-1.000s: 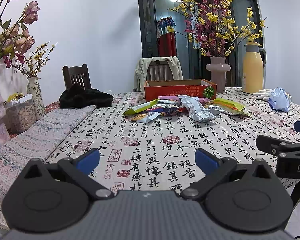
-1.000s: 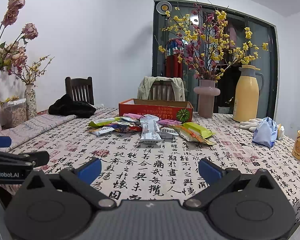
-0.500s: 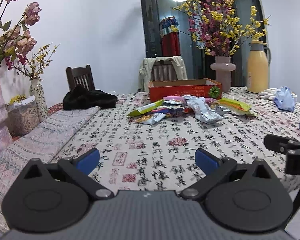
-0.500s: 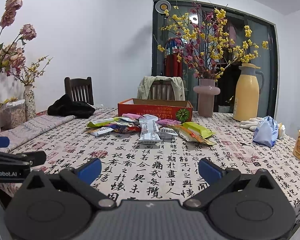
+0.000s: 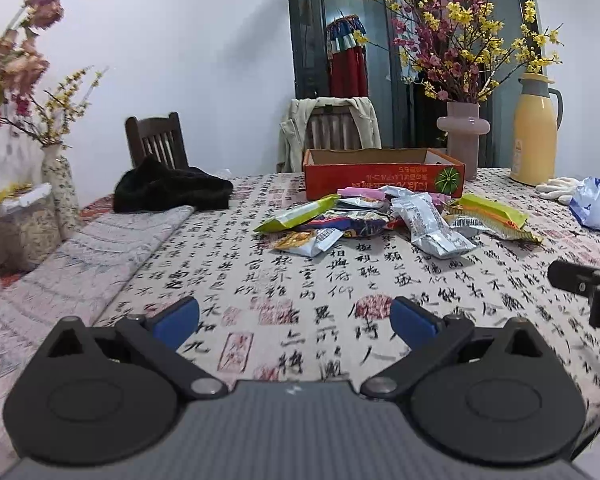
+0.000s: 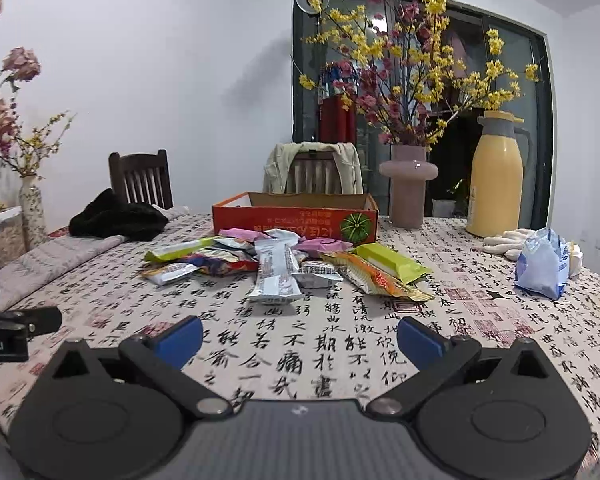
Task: Organize snacks
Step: 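Grasp a white snack packet with the right tool while the left tool grasps another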
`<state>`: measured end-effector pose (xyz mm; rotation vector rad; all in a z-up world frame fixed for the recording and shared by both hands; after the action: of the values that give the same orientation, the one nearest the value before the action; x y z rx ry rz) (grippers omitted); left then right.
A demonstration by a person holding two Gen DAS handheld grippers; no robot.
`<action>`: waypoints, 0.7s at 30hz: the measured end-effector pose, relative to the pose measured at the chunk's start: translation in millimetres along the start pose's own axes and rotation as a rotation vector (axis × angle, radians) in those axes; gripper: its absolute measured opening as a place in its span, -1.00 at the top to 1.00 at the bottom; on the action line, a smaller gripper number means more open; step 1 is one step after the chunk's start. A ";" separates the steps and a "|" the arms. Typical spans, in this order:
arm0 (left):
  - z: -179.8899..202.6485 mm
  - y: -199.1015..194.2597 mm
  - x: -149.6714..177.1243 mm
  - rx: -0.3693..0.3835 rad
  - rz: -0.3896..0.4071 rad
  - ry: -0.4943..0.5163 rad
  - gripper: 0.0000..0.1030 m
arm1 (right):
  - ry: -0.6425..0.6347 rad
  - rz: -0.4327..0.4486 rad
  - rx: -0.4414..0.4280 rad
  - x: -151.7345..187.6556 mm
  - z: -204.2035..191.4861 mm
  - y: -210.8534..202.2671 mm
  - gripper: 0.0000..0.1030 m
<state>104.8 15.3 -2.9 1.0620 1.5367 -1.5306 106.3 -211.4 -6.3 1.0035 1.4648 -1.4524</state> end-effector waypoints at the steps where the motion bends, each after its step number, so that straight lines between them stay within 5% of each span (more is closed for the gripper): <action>1: -1.0 7.2 -3.5 0.007 -0.007 -0.005 -1.00 | -0.003 -0.006 -0.006 -2.3 1.1 5.5 -1.00; 4: -2.0 27.6 -12.6 0.011 -0.023 0.003 -1.00 | 0.011 0.007 -0.017 -11.0 4.2 21.0 -1.00; 10: -6.1 69.4 -31.8 0.040 -0.035 0.036 -1.00 | 0.023 -0.134 -0.146 -33.9 3.8 72.8 -1.00; 15: -10.3 107.1 -48.5 0.086 -0.084 0.038 -1.00 | 0.020 -0.237 -0.110 -48.7 -4.6 126.7 -1.00; 21: -9.0 163.3 -57.9 -0.003 -0.177 0.163 -1.00 | -0.020 -0.273 -0.141 -58.2 -21.4 178.2 -0.98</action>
<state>277.7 13.8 -17.1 1.0966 1.7847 -1.5914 293.2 -186.6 -13.0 0.7221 1.7150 -1.5186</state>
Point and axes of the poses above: each gripper's, at about its wrist camera, not at the fingertips, and y roughly the way its jaws point, z to its right, x to its underside, the point moved 2 cm from there along y, roughly the way its jaws point, and after that the axes turned 4 degrees about x, right-handed, at the moved point
